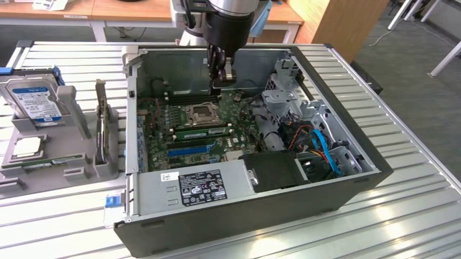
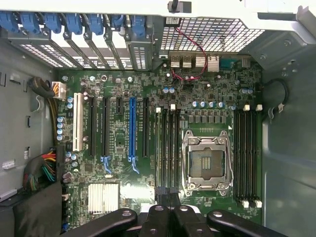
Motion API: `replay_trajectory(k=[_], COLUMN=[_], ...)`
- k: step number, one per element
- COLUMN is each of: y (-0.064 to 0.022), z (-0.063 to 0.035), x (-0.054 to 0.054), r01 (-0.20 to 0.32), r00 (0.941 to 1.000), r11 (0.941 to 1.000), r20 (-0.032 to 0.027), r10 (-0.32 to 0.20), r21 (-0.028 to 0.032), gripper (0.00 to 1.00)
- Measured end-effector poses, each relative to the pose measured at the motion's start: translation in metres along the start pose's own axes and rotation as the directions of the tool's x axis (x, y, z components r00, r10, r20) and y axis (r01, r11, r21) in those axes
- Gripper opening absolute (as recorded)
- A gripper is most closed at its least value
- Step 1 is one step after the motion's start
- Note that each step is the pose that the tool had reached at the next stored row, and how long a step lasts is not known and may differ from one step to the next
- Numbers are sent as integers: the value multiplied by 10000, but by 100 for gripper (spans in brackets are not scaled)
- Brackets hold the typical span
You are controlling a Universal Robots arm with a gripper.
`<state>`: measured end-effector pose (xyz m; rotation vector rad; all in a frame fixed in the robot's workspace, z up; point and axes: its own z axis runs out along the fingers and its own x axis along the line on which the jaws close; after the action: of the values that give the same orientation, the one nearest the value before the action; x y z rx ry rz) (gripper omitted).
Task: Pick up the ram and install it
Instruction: 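Press down the ram until it locks into place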
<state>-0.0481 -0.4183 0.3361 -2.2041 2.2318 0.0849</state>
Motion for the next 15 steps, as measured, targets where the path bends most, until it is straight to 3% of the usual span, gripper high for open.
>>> replay_trajectory(k=[6,15], y=[0,7], z=[1,2], x=[0,0], r01=[-138,-1171], r00=[9999,9931], r11=[9999,9931], r20=[5,45], r10=[138,1171], r21=[6,45], gripper=[10,10])
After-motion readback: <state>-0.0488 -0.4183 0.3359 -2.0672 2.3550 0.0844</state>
